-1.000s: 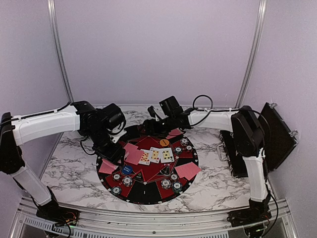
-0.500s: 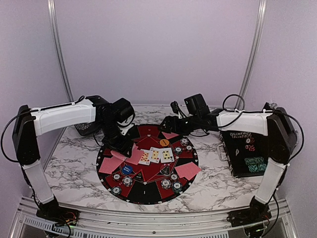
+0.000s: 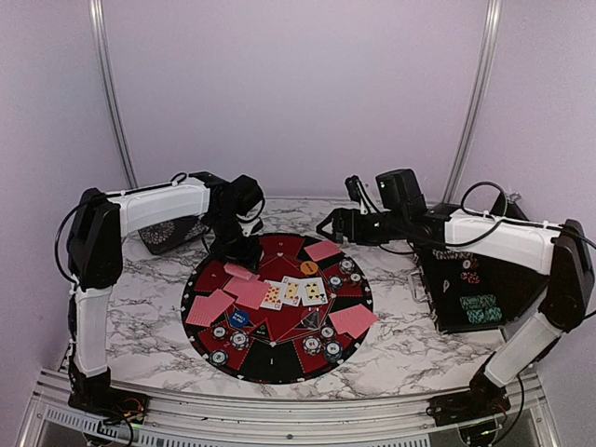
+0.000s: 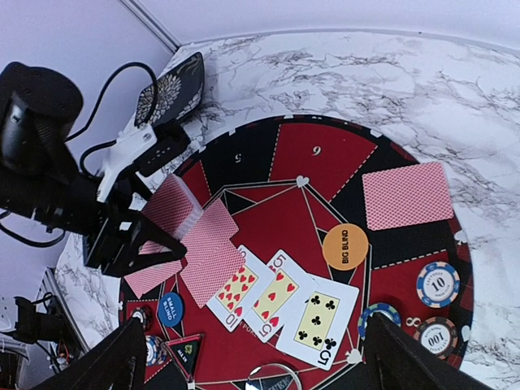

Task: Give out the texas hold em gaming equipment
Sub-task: Place the face-down deck piles on the poker table mat.

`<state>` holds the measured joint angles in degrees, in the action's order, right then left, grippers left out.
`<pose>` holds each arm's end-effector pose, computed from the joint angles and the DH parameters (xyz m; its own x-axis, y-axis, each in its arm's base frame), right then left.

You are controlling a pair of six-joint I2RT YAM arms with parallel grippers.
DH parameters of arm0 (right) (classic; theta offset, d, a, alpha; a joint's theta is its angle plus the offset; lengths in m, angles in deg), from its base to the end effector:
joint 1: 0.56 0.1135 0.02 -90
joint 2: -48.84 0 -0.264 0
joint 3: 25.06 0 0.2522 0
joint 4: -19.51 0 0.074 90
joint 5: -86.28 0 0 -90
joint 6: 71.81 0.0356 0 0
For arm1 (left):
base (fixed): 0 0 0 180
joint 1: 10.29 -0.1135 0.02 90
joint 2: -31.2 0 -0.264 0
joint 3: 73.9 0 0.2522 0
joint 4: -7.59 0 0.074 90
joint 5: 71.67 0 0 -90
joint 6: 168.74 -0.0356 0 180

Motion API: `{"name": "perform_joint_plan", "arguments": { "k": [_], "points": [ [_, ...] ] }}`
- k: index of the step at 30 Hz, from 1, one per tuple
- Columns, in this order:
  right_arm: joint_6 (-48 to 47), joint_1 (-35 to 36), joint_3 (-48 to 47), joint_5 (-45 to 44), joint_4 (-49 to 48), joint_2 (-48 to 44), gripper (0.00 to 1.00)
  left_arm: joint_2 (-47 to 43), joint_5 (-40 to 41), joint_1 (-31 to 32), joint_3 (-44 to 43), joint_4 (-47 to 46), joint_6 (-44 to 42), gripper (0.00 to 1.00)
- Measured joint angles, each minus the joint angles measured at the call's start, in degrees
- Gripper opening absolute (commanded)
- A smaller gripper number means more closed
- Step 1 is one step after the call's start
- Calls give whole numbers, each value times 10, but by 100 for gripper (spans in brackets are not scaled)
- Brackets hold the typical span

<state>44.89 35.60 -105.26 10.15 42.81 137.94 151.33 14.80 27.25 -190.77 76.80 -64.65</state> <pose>0.2831 0.2175 0.2806 -0.7153 0.0175 -0.6986 -0.4648 0.7346 0.4943 0.3454 -0.2682 0.2230 -0.8850 0.3736 -0.2779 0.4201 0.8981 -0.1303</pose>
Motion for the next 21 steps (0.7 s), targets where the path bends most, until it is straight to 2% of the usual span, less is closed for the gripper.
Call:
{"name": "perform_joint_plan", "arguments": {
  "k": [9, 21],
  "points": [
    [-13, -1, 20, -25, 20, -40, 91, 122, -9, -51, -110, -2, -2, 62],
    [-17, -1, 28, -33, 23, -46, 91, 210, -7, -101, -210, -1, -3, 62]
  ]
}}
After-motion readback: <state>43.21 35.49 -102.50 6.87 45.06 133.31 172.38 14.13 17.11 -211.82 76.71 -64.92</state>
